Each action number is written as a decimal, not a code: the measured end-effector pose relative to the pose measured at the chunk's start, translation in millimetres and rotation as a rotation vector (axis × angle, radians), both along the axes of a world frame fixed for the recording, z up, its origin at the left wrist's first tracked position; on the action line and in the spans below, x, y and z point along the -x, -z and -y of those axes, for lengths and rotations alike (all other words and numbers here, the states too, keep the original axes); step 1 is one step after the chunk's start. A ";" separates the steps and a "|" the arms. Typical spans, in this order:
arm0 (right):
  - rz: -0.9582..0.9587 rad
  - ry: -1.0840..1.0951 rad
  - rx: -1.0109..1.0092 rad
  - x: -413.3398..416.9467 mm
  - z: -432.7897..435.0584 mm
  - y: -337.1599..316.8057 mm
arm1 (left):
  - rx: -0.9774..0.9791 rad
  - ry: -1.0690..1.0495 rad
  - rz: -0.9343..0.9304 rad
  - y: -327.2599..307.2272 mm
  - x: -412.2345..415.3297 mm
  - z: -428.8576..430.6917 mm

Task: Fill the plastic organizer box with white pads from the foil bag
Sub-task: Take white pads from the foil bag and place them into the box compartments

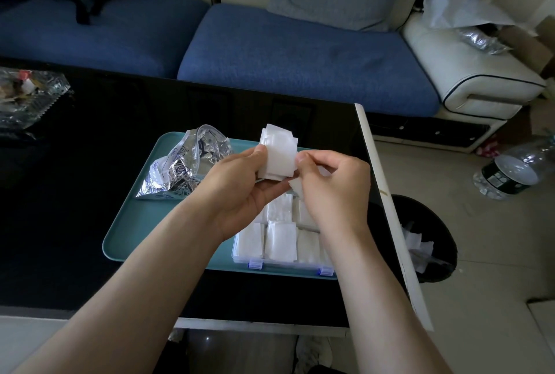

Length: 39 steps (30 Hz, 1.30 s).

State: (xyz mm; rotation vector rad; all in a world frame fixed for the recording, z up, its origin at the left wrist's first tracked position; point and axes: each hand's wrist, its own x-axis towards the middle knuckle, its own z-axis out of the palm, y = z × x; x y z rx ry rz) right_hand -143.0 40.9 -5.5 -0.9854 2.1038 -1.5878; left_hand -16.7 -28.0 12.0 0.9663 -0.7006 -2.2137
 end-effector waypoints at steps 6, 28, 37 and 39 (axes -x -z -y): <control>-0.147 -0.033 0.041 -2.1 -1.8 -0.5 | -0.007 0.023 -0.027 -2.3 2.9 -0.7; -0.283 -0.036 0.027 0.9 -0.2 5.3 | 0.044 0.147 0.197 -1.1 2.3 -4.4; -0.276 -0.310 -0.047 -5.5 -1.3 1.2 | 0.109 0.025 0.299 3.9 3.4 -1.5; -0.280 -0.329 -0.044 -7.3 -1.6 1.6 | 0.154 0.006 0.352 5.0 2.0 0.1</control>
